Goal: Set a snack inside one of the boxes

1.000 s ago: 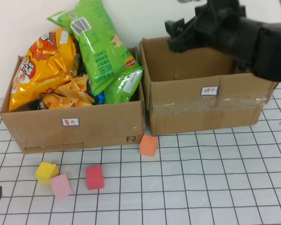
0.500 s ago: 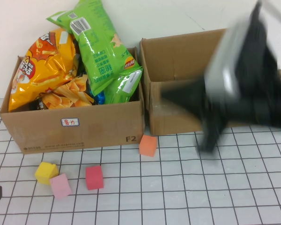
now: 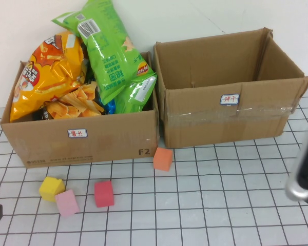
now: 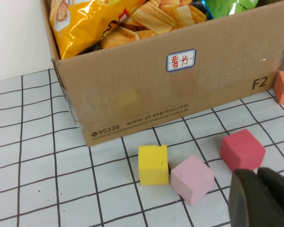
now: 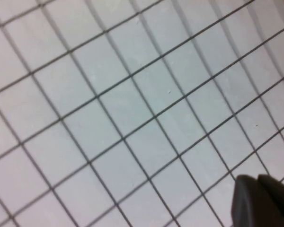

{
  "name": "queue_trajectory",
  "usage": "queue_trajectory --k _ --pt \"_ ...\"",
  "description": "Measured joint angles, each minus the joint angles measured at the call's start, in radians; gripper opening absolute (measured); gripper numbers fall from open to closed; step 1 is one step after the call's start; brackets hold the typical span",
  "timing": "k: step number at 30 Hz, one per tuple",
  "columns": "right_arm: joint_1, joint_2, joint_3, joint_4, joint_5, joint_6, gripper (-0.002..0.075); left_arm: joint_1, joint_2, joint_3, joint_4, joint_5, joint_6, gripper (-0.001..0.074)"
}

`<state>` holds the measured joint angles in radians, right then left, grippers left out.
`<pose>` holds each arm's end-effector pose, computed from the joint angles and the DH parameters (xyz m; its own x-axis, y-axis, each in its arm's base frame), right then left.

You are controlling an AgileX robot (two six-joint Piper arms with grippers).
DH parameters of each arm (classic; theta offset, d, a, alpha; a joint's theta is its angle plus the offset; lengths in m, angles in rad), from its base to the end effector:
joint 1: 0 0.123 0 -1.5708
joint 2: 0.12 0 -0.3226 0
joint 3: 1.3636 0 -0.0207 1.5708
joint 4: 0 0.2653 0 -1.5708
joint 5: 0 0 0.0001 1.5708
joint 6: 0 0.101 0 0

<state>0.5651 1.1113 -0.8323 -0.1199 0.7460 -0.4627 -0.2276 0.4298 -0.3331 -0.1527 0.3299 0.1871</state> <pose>0.1874 0.1091 0.3159 -0.3206 -0.8211 -0.4723 -0.7755 0.5138 -0.3668 0.0823 -0.0242 0.2764 -0.3093 0.1152 -0.9440 0.2841 0.9585 0.0239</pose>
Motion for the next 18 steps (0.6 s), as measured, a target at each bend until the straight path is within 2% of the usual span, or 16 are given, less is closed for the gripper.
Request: queue_trajectory --k 4,8,13,18 --pt "0.000 -0.118 0.163 0.007 -0.134 0.041 0.0000 0.000 0.000 0.000 -0.005 0.000 0.000 -0.0001" --pt "0.000 -0.250 0.312 0.039 -0.185 0.056 0.0000 0.000 -0.008 0.000 -0.044 0.000 0.019 -0.0001" --pt "0.000 -0.472 0.408 0.047 -0.164 0.066 -0.0001 0.000 -0.079 0.000 -0.164 -0.004 0.139 -0.0001" --pt "0.000 -0.666 0.419 0.049 -0.086 0.089 -0.0001 0.000 -0.213 0.014 -0.218 -0.008 0.197 -0.0001"
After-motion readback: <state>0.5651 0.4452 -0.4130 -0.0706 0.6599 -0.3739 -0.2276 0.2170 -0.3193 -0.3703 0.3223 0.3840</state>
